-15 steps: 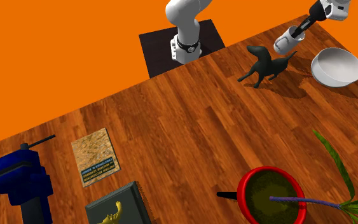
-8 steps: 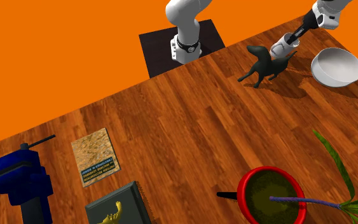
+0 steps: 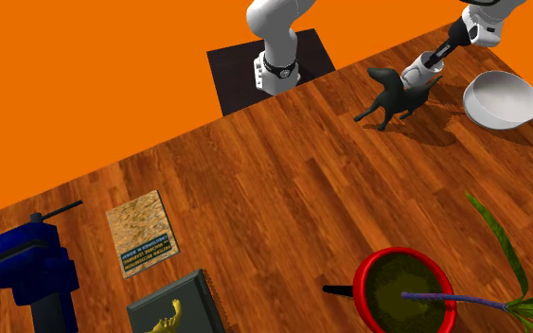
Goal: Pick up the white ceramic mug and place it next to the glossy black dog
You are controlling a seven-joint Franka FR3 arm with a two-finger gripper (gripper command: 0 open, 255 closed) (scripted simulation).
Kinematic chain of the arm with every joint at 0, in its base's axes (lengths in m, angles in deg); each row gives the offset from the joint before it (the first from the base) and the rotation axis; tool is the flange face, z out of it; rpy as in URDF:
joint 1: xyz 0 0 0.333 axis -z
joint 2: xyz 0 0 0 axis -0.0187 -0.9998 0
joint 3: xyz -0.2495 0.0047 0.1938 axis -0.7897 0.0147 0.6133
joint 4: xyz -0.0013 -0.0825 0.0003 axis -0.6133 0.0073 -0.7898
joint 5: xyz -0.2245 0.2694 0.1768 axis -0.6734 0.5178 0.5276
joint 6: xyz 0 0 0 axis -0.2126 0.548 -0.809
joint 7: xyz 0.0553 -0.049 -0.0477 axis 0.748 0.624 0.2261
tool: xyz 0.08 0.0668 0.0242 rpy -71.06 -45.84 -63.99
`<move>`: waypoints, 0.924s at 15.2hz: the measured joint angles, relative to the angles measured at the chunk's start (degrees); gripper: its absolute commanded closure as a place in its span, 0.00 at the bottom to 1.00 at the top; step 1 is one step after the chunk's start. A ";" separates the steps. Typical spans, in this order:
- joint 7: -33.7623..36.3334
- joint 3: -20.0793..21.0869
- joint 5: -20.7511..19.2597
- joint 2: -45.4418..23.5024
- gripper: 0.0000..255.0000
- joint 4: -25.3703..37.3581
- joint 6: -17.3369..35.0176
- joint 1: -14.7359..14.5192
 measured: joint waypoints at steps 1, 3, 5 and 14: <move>0.00 0.00 0.00 0.00 0.00 0.00 0.01 0.00; 0.00 0.00 0.00 0.00 0.00 0.00 0.01 0.00; 0.00 0.00 0.00 0.00 0.00 0.00 0.01 0.00; -0.68 -0.28 0.82 2.13 0.00 5.19 -7.05 0.38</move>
